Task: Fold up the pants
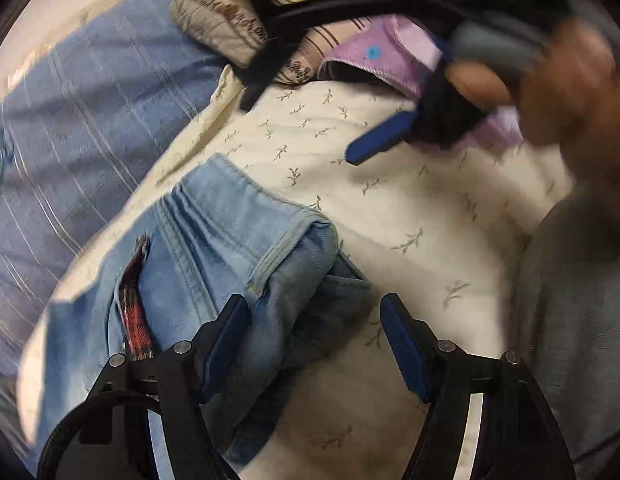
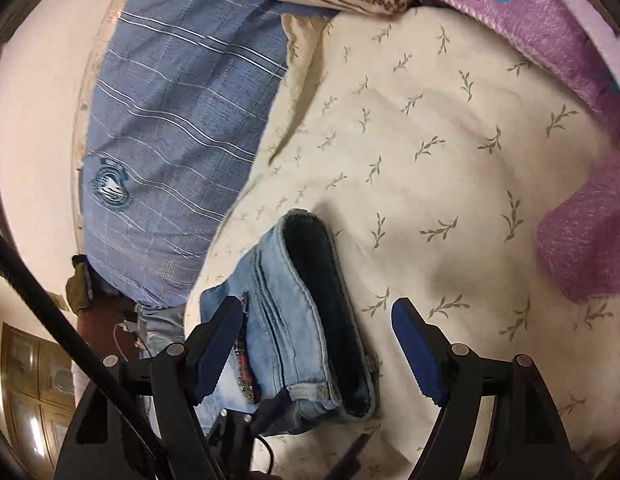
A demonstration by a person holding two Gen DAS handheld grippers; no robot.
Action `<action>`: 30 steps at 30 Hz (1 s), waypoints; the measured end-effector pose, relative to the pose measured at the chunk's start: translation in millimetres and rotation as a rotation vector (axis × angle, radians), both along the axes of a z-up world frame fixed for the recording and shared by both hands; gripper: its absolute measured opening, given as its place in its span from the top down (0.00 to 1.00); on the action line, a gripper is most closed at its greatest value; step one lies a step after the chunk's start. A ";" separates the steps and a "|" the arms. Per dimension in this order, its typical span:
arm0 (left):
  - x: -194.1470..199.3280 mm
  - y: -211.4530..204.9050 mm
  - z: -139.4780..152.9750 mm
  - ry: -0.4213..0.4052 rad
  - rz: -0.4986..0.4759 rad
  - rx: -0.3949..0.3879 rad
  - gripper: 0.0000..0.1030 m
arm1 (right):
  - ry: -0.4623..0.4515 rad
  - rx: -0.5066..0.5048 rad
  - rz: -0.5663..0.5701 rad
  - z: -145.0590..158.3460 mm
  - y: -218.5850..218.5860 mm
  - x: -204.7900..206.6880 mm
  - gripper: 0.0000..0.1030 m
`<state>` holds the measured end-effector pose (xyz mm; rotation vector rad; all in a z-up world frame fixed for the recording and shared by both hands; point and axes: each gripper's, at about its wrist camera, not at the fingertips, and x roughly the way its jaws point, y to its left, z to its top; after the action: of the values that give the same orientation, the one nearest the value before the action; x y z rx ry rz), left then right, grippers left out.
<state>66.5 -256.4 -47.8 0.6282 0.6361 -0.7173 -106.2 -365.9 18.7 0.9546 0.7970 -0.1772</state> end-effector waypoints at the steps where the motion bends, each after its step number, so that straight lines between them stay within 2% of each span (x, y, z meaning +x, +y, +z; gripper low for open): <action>1: -4.1 -4.6 -4.5 -0.042 0.010 0.031 0.44 | 0.022 -0.012 0.011 -1.1 0.6 5.4 0.23; 3: -0.4 -6.8 -6.6 -0.039 0.023 0.015 0.54 | 0.042 -0.001 0.029 -5.0 0.3 13.2 0.23; 4: 2.3 -4.7 -3.2 -0.020 0.036 -0.014 0.64 | 0.039 0.019 0.036 -6.4 -1.2 14.4 0.23; 5: 5.0 1.0 4.1 0.015 0.048 -0.066 0.70 | 0.037 0.034 0.039 -7.8 -2.6 15.0 0.23; 8: 12.0 27.4 22.4 0.117 0.094 -0.234 0.75 | 0.054 0.080 0.037 -15.9 -7.1 19.0 0.23; 10: 20.2 37.7 27.4 0.187 0.123 -0.300 0.75 | 0.080 0.109 0.075 -22.0 -7.2 31.5 0.23; 15: 22.2 44.0 27.5 0.221 0.167 -0.365 0.76 | 0.125 0.151 0.139 -37.4 1.8 56.4 0.24; 17: 22.1 45.0 24.8 0.234 0.181 -0.380 0.76 | 0.139 0.154 0.156 -42.1 5.3 58.1 0.28; 18: 22.5 48.2 27.9 0.235 0.185 -0.385 0.76 | 0.138 0.163 0.158 -42.7 6.0 58.5 0.34; 19: 22.1 49.0 28.3 0.235 0.189 -0.390 0.76 | 0.139 0.169 0.154 -44.5 6.0 58.2 0.54; 22: 26.5 50.3 26.1 0.262 0.202 -0.406 0.76 | 0.122 0.190 0.170 -46.0 8.5 57.9 0.85; 26: 24.5 56.3 34.3 0.276 0.228 -0.453 0.76 | 0.069 0.104 0.209 -26.1 18.4 58.3 0.91; 30: 27.4 70.8 45.9 0.327 0.264 -0.554 0.76 | -0.008 0.040 0.241 -5.4 26.1 53.0 0.91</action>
<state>93.9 -185.6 -1.8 -0.0878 0.7617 -0.7115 -53.2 -339.9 13.3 0.8877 0.9041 0.0519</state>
